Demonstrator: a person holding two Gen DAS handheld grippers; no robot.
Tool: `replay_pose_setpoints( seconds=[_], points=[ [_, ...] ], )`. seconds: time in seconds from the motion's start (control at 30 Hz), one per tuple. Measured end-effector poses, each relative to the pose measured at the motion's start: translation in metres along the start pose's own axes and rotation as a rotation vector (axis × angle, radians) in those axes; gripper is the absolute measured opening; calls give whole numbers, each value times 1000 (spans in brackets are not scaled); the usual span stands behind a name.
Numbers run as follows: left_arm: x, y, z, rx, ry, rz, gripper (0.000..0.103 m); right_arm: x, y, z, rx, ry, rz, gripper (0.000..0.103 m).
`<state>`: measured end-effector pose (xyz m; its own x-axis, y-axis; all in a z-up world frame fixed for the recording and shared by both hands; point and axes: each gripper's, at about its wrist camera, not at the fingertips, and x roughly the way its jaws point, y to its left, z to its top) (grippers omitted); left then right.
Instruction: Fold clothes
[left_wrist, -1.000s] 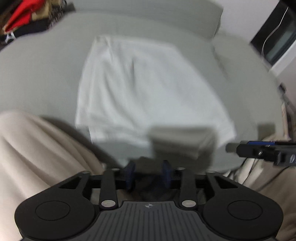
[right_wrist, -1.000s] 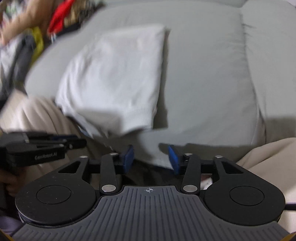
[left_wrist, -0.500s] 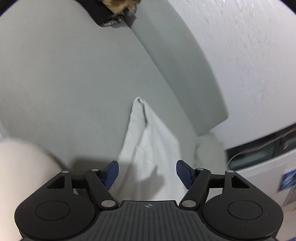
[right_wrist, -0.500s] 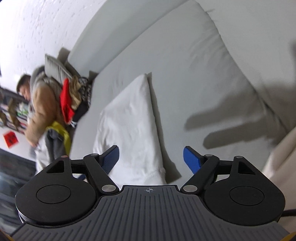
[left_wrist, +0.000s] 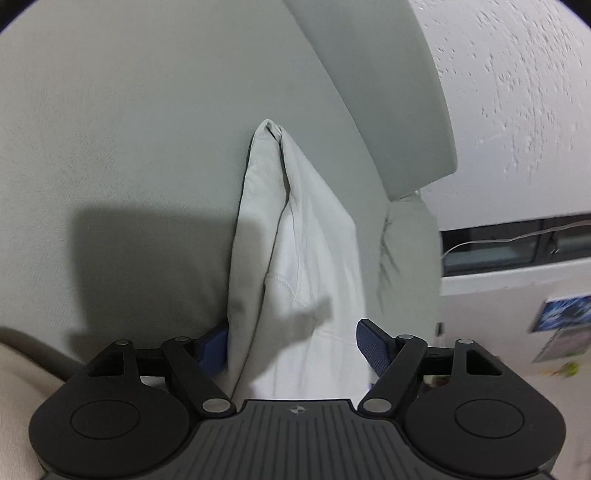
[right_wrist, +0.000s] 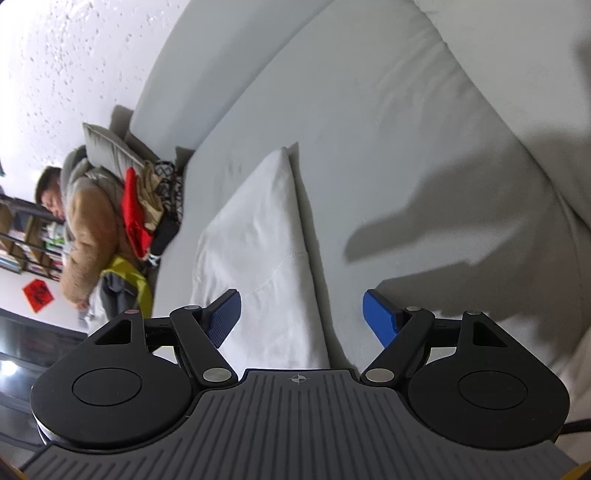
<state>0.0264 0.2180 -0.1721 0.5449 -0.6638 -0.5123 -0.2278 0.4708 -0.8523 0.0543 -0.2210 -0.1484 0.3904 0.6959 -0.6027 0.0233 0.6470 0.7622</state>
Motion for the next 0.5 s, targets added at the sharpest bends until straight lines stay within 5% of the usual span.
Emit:
replay_pose_setpoints(
  seconds=[0.17, 0.3, 0.4, 0.5],
  points=[
    [14, -8, 11, 43, 38, 21, 73, 26, -12, 25, 34, 59, 101, 77],
    [21, -22, 23, 98, 72, 66, 73, 57, -11, 47, 40, 104, 112, 55],
    [30, -26, 33, 122, 51, 92, 54, 81, -2, 59, 8, 137, 116, 54],
    [43, -25, 45, 116, 36, 101, 56, 101, 8, 69, -17, 147, 110, 55]
  ],
)
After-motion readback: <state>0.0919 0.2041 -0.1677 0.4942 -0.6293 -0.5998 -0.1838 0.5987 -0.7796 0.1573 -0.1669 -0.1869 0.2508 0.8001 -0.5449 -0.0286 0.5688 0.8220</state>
